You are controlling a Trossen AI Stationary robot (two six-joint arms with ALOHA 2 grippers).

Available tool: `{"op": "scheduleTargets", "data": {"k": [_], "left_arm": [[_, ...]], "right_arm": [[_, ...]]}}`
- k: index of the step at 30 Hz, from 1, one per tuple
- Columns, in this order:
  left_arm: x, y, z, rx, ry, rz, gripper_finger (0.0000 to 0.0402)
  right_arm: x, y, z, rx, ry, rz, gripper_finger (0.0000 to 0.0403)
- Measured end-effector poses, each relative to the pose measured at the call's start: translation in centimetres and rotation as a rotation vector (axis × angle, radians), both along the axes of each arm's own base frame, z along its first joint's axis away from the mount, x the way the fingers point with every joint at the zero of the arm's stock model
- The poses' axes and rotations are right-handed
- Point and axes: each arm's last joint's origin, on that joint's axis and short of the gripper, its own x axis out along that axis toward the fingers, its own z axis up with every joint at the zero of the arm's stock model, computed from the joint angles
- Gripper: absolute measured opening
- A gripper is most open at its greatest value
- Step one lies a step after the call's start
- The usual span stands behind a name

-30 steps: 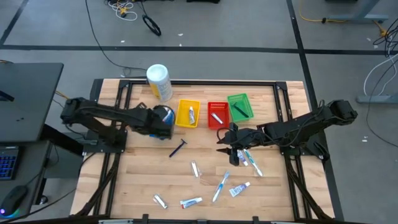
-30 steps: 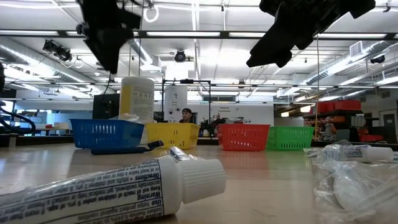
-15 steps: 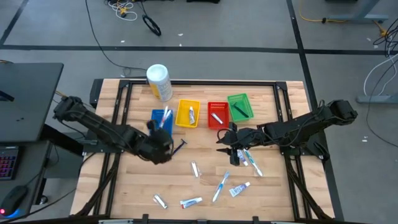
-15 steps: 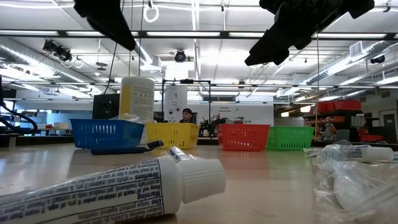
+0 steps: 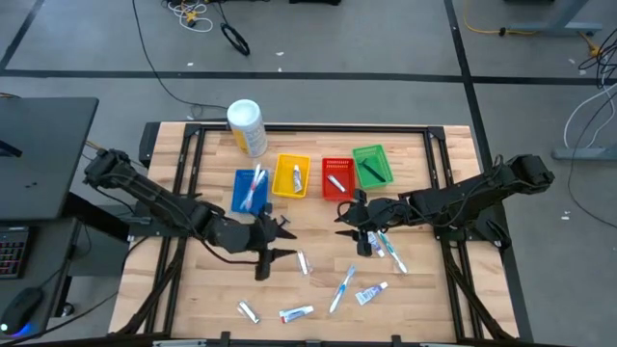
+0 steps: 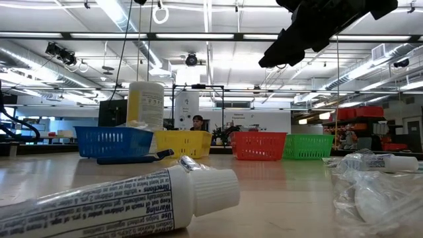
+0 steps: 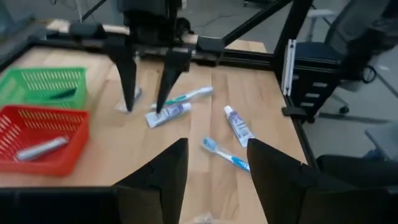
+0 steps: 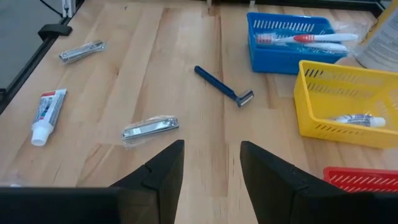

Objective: Pick & Place Travel size toiletries
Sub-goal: Put the white toothpaste into the yellow bin

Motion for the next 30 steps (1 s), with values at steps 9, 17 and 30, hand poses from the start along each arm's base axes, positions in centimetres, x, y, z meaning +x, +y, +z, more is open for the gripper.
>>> {"op": "scheduleTargets", "data": {"k": [9,17,30], "left_arm": [[2.0,-3.3,-5.2,-0.06,0.143,0.001,0.0173],[3.3,-5.6,-7.0,-0.055,0.173,0.033,0.0173],[4.9,-10.8,-10.5,-0.087,0.183,0.029,0.0173]], "right_arm": [[0.1,0.0,0.1,-0.004,-0.015,0.001,0.0167],[0.3,-0.2,0.4,-0.006,-0.045,0.0,0.0167],[0.0,-0.5,-0.6,0.038,-0.019,-0.038,0.0167]]}}
